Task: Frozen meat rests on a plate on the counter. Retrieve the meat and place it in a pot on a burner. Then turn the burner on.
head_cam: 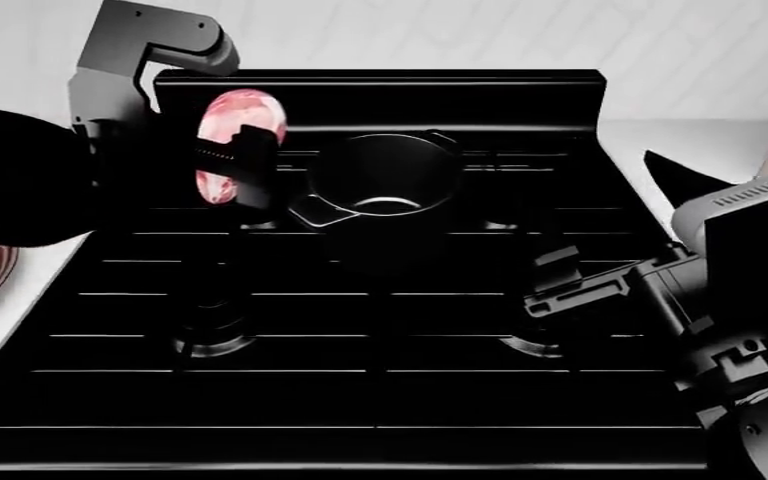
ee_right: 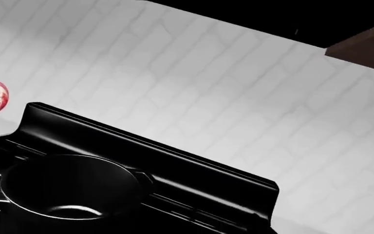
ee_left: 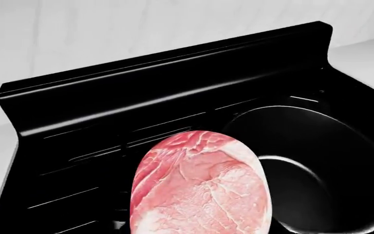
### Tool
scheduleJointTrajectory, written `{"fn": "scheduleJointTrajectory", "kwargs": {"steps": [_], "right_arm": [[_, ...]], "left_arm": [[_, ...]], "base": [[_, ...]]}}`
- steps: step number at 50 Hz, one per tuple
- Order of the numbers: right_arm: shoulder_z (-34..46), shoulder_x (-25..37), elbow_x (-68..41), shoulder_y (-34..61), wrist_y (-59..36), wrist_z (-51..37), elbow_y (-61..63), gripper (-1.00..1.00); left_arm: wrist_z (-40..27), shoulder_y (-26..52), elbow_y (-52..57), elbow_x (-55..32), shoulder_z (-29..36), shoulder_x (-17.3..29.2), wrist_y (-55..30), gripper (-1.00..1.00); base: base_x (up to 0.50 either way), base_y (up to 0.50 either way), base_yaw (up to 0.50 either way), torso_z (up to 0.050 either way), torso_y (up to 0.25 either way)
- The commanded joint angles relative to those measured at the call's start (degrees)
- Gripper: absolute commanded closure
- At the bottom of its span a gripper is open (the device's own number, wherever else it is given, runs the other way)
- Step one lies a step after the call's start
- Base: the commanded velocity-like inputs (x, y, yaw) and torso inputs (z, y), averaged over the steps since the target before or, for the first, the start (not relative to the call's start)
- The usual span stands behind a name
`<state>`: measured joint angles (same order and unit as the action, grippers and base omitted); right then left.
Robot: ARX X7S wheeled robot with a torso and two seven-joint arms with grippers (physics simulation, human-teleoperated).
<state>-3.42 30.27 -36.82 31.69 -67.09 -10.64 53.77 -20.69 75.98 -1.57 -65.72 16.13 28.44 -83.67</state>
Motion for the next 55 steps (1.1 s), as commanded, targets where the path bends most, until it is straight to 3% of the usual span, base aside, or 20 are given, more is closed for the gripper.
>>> {"fn": "scheduleJointTrajectory", "kwargs": {"steps": [1, 10, 25, 49, 55], "right_arm": [[0.02, 0.6, 0.56, -1.63, 2.25, 0.28, -1.48, -1.0], [1.49, 1.53, 2.99, -3.75, 6.56, 1.07, -2.79, -1.0], [0.9, 1.9, 4.66, -7.6, 11.73, 2.36, -6.01, -1.0], [-2.98, 2.86, 3.33, -10.96, 12.75, 2.12, -4.91, -1.0], [-3.09, 2.82, 3.53, -11.43, 13.47, 2.08, -5.16, -1.0]], "left_arm": [[0.51, 1.43, -1.43, 0.29, 2.04, -0.7, 1.48, 1.0], [4.29, 3.9, -4.59, 3.52, 6.01, -1.69, 5.05, 1.0], [22.02, 15.67, -31.35, 19.32, 20.72, -11.14, 22.34, 1.0], [37.84, 25.34, -71.2, 29.76, 28.25, -26.9, 42.5, 1.0], [38.5, 24.94, -73.02, 30.02, 28.48, -28.35, 43.64, 1.0]], "base": [[0.0, -0.5, 0.0, 0.0, 0.01], [0.0, -0.14, 0.0, 0.0, 0.0], [0.0, 0.0, 0.0, 0.0, 0.001], [0.0, 0.0, 0.0, 0.0, 0.0], [0.0, 0.0, 0.0, 0.0, 0.0]]}}
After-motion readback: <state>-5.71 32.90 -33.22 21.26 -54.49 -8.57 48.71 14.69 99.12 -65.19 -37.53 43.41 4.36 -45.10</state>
